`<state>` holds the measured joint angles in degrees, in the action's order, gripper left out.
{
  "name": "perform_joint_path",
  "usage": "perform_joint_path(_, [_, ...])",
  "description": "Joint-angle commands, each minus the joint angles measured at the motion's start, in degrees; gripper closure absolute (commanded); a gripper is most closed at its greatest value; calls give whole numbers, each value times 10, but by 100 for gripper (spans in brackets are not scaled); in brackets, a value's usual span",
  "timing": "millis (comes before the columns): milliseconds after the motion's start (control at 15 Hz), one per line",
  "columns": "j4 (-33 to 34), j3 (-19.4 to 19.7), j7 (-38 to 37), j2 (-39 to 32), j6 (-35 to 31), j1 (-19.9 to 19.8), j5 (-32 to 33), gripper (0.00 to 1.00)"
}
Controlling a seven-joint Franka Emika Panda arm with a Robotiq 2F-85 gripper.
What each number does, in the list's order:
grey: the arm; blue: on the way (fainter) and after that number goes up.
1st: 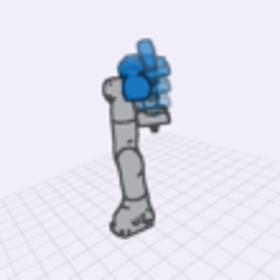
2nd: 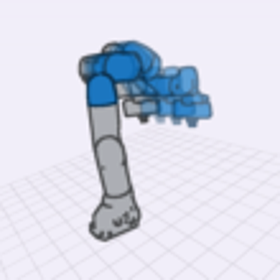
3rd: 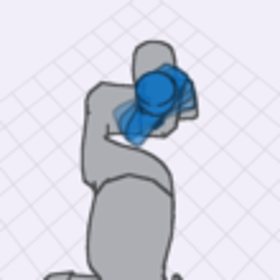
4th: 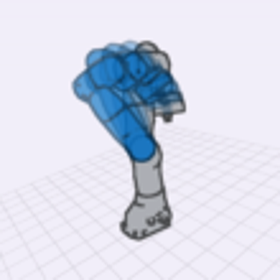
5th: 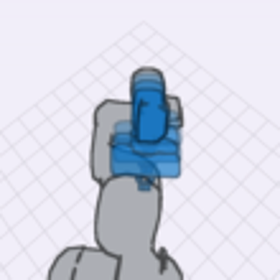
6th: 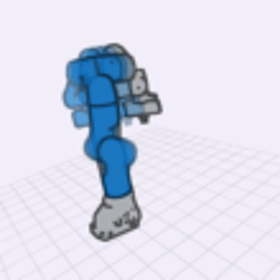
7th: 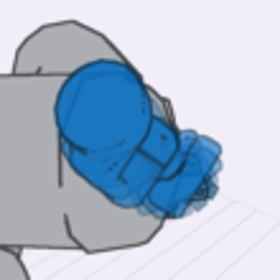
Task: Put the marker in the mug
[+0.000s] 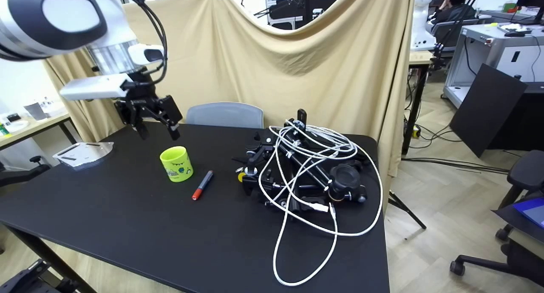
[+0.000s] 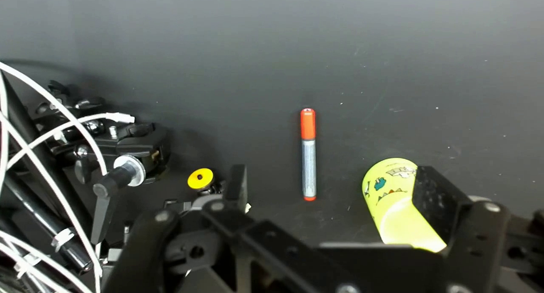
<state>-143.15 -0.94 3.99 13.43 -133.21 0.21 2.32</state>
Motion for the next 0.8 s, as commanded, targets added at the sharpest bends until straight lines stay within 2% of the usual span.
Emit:
perform_joint_path(0, [44, -4, 3, -82, -19, 5, 17, 0])
perform_joint_path(400, [79, -6, 36, -169, -11, 9, 10, 0])
perform_joint_path(467, [53, -6, 26, -145, -26, 9, 11, 0])
perform_joint_path(733, [67, -7, 31, -169, -25, 8, 11, 0])
